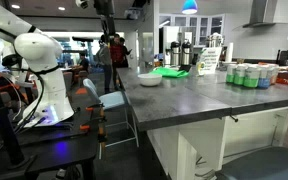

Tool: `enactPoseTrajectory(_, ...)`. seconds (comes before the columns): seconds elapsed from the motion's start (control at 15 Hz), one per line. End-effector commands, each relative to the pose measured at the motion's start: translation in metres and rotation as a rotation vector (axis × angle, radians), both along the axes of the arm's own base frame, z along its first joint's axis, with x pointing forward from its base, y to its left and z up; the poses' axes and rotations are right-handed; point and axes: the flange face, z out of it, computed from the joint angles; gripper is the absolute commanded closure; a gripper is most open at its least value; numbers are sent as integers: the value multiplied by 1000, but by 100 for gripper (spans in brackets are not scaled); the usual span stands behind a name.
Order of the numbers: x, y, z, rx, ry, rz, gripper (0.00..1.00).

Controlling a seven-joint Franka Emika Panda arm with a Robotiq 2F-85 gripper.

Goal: Take the marker out of the bowl and put it on the table

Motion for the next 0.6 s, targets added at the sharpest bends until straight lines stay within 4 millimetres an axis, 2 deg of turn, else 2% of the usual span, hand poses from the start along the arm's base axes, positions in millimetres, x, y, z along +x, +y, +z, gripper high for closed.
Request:
enactPoseTrajectory(0.0,0,0,1,0,1,0,0)
enactPoseTrajectory(0.47,0,0,1,0,1,0,0)
enactPoseTrajectory(0.53,5,4,1,-13,1,5,0)
